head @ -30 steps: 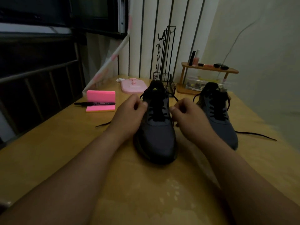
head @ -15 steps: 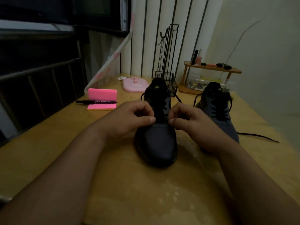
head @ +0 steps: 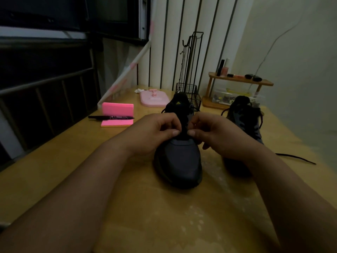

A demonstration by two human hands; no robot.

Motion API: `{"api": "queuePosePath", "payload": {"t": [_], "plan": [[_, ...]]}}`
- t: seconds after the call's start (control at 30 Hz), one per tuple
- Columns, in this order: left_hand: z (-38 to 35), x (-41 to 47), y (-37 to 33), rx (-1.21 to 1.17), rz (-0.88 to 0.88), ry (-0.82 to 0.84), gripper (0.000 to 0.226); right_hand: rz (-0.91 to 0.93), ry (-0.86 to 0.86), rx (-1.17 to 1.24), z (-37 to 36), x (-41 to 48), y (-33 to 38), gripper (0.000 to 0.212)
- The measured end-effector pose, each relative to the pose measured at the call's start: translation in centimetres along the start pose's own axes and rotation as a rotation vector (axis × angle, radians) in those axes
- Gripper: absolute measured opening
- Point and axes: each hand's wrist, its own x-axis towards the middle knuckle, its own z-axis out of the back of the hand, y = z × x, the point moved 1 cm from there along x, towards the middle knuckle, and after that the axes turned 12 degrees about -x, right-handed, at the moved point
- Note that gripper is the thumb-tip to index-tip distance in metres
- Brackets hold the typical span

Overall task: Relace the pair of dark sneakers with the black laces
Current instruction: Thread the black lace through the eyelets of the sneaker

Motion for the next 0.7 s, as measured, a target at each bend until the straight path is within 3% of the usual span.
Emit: {"api": "queuePosePath", "payload": {"t": [0.13, 0.33, 0.57, 0.7], "plan": [[0.0, 1.3, -0.8, 0.080, -0.038, 0.022, 0.009, -0.003, 0.004, -0.062, -0.1, 0.6, 0.3, 0.005], [-0.9, 0.6, 0.9, -0.043, -0.096, -0.117, 0.007, -0.037, -0.084, 0.099, -2.3, 0.6, 0.1, 0.012], [-1.0, 0.2, 1.4, -0.045, -0.148, -0.174, 0.005, -0.114, -0.022, 0.293, -2.8, 1.1, -0.7, 0.020], [-0.5, -0.1, 1.5, -0.053, -0.125, -0.107, 0.008, 0.012, -0.047, 0.162, -2.1, 0.9, -0.4, 0.006]]}}
